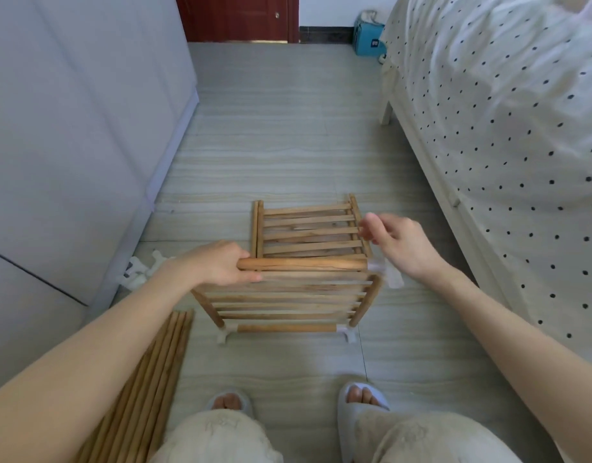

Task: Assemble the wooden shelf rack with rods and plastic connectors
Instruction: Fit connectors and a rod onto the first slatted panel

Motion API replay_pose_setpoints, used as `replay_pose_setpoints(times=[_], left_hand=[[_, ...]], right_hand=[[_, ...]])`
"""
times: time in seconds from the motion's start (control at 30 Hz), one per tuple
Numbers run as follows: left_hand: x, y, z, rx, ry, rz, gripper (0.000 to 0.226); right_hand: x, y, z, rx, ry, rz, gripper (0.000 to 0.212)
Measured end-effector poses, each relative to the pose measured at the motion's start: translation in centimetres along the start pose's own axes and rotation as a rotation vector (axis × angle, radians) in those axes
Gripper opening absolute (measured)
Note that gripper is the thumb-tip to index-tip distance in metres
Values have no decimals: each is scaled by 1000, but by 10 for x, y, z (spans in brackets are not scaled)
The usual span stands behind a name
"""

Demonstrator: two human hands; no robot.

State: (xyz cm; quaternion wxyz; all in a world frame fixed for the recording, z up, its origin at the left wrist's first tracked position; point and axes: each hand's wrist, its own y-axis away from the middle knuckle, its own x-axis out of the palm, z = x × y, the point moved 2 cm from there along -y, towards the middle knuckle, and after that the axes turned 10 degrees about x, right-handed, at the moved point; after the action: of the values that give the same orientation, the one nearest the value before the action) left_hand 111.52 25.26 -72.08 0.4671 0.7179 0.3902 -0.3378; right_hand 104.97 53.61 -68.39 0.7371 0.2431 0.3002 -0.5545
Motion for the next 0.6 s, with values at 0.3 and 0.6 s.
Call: replay_pose_setpoints(times=[0.3,0.6], left_hand=[[-4,10,31,-48,241,243,63],[9,7,37,-26,131,57,40]], right_hand=[[49,-17,7,79,650,436,77],[58,-27,2,242,599,605,107]])
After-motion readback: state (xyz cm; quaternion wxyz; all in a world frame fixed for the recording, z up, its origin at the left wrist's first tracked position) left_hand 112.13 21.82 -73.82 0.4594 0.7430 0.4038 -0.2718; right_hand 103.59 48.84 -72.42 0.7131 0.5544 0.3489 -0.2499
